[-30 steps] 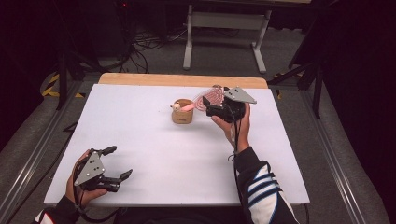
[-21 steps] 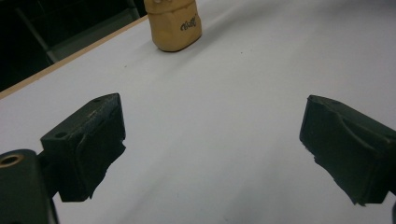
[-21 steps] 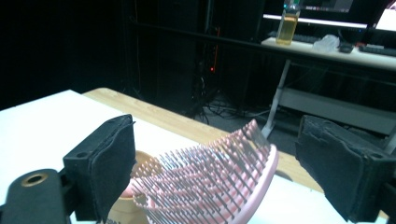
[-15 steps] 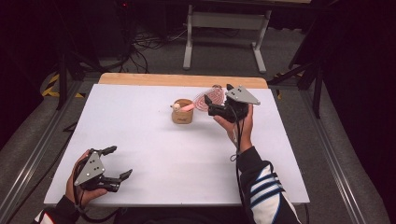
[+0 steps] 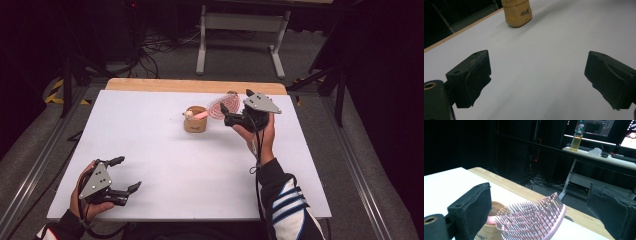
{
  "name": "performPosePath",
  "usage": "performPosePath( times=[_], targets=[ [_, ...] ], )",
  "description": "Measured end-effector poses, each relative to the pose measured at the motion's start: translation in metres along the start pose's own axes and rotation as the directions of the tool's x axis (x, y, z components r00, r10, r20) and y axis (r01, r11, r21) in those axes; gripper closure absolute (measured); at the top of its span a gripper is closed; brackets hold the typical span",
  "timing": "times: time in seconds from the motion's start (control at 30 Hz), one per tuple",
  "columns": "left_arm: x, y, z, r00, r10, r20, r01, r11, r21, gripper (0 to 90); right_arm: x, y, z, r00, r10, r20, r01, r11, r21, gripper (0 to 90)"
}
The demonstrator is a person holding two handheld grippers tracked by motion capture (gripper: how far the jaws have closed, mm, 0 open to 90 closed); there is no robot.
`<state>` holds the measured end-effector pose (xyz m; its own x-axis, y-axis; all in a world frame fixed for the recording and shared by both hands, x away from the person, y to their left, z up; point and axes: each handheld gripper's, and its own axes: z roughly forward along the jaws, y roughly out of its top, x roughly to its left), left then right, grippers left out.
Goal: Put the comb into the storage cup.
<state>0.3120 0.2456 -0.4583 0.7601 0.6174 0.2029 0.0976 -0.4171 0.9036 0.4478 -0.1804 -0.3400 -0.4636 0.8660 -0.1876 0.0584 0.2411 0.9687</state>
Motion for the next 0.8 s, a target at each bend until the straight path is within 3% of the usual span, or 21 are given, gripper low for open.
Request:
performPosePath(
  times=[0.63,0.8],
  targets=[
    [0.0,0.0,0.001,1.0,0.0,-0.001,0.0,1.0,0.001,8.0,0.0,-0.003,-0.025,0.999,-0.028,-0.035,0.028,0.999,-0.023,5.1],
    [0.001,-0.001,0.001,1.0,-0.003,-0.001,0.003,1.0,0.008,8.0,0.003,-0.006,-0.03,0.9974,-0.058,-0.042,0.057,0.998,-0.024,5.6]
  ],
)
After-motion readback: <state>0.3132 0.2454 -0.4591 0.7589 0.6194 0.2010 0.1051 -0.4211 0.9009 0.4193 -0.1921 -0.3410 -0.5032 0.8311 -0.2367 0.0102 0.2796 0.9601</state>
